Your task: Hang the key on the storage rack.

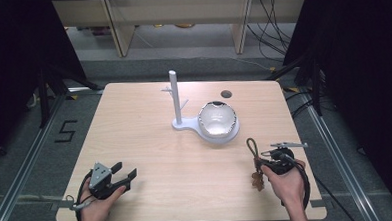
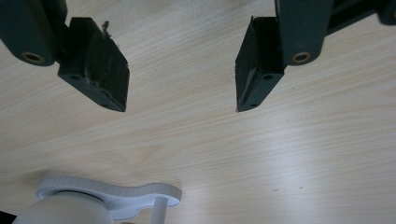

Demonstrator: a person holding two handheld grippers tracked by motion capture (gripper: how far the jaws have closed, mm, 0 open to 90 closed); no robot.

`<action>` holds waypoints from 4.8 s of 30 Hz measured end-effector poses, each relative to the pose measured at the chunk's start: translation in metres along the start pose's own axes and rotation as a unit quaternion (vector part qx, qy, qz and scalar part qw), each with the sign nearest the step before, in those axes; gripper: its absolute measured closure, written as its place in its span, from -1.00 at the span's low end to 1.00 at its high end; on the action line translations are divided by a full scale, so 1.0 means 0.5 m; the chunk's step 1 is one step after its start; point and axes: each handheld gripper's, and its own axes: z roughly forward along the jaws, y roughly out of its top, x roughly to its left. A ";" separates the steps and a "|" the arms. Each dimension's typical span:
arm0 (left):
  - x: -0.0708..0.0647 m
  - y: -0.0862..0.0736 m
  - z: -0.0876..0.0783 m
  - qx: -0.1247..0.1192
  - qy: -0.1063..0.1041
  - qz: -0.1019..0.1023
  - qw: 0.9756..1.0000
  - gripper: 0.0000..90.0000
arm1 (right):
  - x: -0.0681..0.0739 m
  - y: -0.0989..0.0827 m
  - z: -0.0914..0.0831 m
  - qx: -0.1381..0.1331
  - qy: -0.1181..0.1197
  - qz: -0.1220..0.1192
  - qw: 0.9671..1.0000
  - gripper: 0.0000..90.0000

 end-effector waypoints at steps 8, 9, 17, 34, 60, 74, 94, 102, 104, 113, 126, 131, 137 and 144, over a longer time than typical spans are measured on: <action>-0.001 0.000 -0.001 0.000 0.003 0.003 1.000 -0.23 | -0.012 -0.014 -0.008 -0.075 0.030 -0.027 0.996 0.76; -0.001 0.000 0.000 -0.001 0.001 0.001 1.000 -0.22 | -0.014 -0.016 -0.008 -0.086 0.029 -0.031 0.995 0.76; -0.003 -0.001 0.000 -0.003 0.003 -0.001 1.000 -0.22 | -0.015 -0.032 -0.003 -0.146 0.046 -0.047 0.987 0.76; -0.006 0.013 -0.009 -0.028 0.008 -0.010 1.000 -0.25 | 0.011 -0.032 -0.010 -0.225 0.066 -0.071 0.970 0.76; -0.047 0.071 -0.020 -0.069 -0.051 -0.015 0.996 -0.20 | 0.064 -0.018 -0.023 -0.279 0.095 -0.089 0.951 0.76; -0.079 0.121 -0.002 -0.079 -0.085 0.010 0.993 -0.13 | 0.084 -0.011 -0.025 -0.288 0.100 -0.092 0.948 0.77; -0.104 0.174 0.024 -0.092 -0.121 0.018 0.988 -0.01 | 0.123 0.005 -0.006 -0.298 0.124 -0.105 0.941 0.77; -0.125 0.191 0.036 -0.082 -0.133 0.027 0.987 0.00 | 0.139 0.010 0.000 -0.298 0.134 -0.110 0.939 0.77; -0.136 0.198 0.043 -0.082 -0.141 0.027 0.986 0.01 | 0.143 0.011 0.000 -0.298 0.133 -0.107 0.939 0.77; -0.157 0.217 0.061 -0.087 -0.156 0.028 0.984 0.04 | 0.145 0.017 -0.002 -0.304 0.135 -0.108 0.937 0.77; -0.186 0.253 0.082 -0.090 -0.178 0.031 0.979 0.08 | 0.178 0.024 0.007 -0.304 0.149 -0.111 0.934 0.77; -0.193 0.257 0.088 -0.089 -0.184 0.028 0.979 0.11 | 0.188 0.025 0.014 -0.302 0.153 -0.117 0.933 0.77; -0.206 0.266 0.095 -0.096 -0.197 0.025 0.975 0.14 | 0.197 0.025 0.019 -0.304 0.150 -0.127 0.932 0.77; -0.226 0.278 0.104 -0.094 -0.211 0.025 0.973 0.19 | 0.209 0.025 0.023 -0.304 0.162 -0.127 0.930 0.77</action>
